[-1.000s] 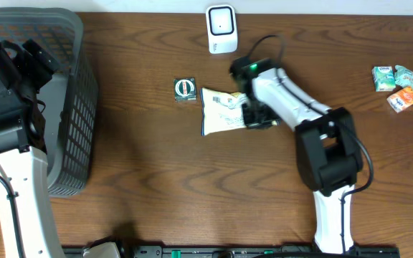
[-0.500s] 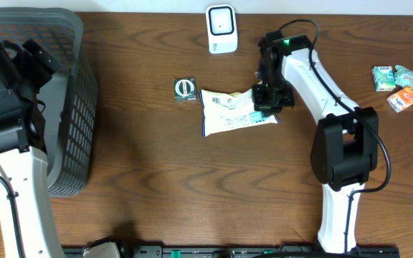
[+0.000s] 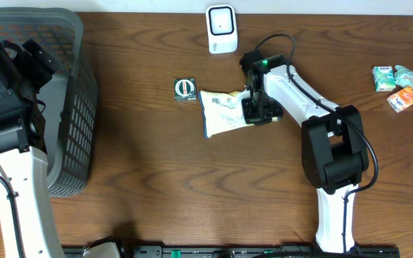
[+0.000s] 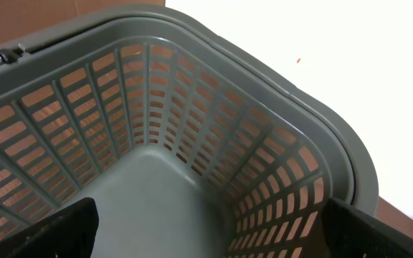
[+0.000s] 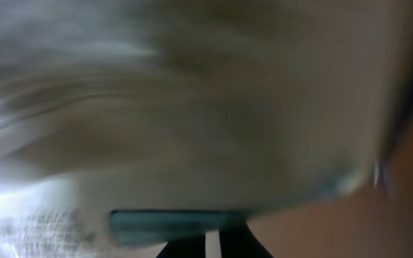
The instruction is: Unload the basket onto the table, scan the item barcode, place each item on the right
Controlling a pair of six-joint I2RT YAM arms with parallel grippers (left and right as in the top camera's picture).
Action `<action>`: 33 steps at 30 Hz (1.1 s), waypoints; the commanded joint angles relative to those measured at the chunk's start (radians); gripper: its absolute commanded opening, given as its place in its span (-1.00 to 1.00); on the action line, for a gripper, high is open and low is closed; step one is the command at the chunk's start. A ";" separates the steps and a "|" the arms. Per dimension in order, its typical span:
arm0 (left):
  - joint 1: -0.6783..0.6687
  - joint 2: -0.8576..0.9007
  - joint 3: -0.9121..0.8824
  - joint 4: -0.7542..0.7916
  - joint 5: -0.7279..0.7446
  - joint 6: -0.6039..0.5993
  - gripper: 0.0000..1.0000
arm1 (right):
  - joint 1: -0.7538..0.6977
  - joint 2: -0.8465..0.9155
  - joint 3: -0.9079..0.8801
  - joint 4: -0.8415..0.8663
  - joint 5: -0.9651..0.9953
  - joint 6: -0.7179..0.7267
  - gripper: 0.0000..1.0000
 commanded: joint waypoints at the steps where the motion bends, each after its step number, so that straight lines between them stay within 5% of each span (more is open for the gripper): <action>1: 0.005 0.002 0.016 0.000 -0.002 0.010 0.96 | -0.034 -0.001 0.004 0.074 0.110 0.059 -0.85; 6: 0.005 0.002 0.016 0.000 -0.003 0.010 0.96 | -0.072 -0.001 0.039 0.207 0.062 0.058 -0.81; 15: 0.005 0.002 0.016 0.000 -0.003 0.010 0.95 | -0.083 -0.001 0.146 0.219 -0.348 -0.050 -0.59; 19: 0.005 0.002 0.016 0.000 -0.003 0.010 0.96 | -0.077 -0.001 0.144 0.138 -0.384 -0.050 0.17; 20: 0.005 0.002 0.016 0.000 -0.003 0.010 0.95 | -0.074 -0.001 0.144 0.116 -0.382 -0.051 0.21; 22: 0.005 0.002 0.016 0.000 -0.003 0.010 0.96 | -0.067 -0.001 0.144 0.083 -0.380 -0.051 0.18; 30: 0.005 0.002 0.016 0.000 -0.003 0.010 0.96 | -0.016 -0.001 0.091 0.104 -0.345 -0.041 -0.55; 33: 0.005 0.002 0.016 0.000 -0.003 0.010 0.95 | 0.014 -0.001 0.045 0.109 -0.242 0.001 -0.65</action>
